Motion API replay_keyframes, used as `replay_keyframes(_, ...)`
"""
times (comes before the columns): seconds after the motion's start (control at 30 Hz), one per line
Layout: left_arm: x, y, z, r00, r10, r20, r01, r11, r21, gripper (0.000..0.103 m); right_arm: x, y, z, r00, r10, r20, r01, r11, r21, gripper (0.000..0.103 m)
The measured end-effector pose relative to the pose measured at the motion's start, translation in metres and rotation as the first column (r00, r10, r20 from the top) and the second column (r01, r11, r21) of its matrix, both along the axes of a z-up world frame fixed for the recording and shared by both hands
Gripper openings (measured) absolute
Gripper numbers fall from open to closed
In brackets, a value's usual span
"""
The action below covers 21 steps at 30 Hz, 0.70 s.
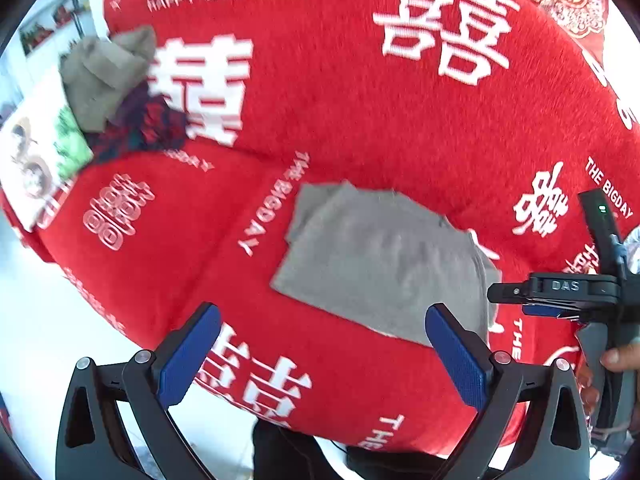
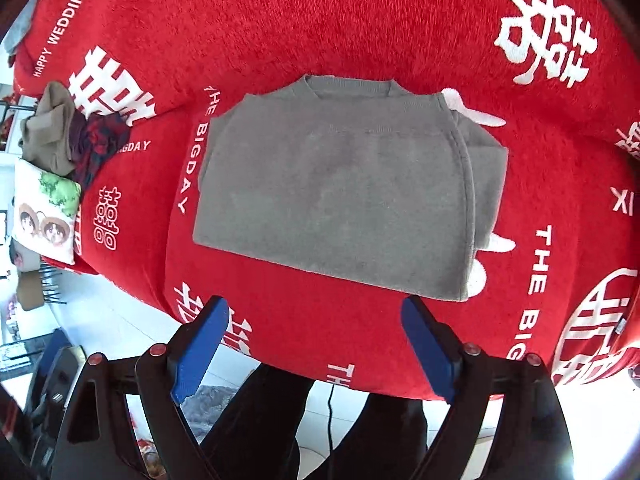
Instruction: Fold small clothes
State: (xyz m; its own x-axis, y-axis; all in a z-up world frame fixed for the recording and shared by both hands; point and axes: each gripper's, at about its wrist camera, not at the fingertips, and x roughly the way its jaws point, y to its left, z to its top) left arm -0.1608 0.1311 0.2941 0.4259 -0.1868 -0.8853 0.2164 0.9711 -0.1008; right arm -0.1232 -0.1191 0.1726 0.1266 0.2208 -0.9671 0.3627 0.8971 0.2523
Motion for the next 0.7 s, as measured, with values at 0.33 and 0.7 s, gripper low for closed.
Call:
replay_keyframes(0.33, -0.018, 0.021, 0.043, 0.982, 0.138, 0.131, -0.134, 0.99, -0.041, 0.102, 0.008, 0.005, 0.024, 0.999, -0.006, 0.051, 0.008, 1.0, -0.025, 0.09)
replay_keyframes(0.7, -0.035, 0.014, 0.043, 0.984, 0.161, 0.08, -0.16, 0.987, -0.028, 0.102, 0.005, 0.004, 0.025, 0.999, 0.016, 0.041, -0.014, 0.999, -0.036, 0.09)
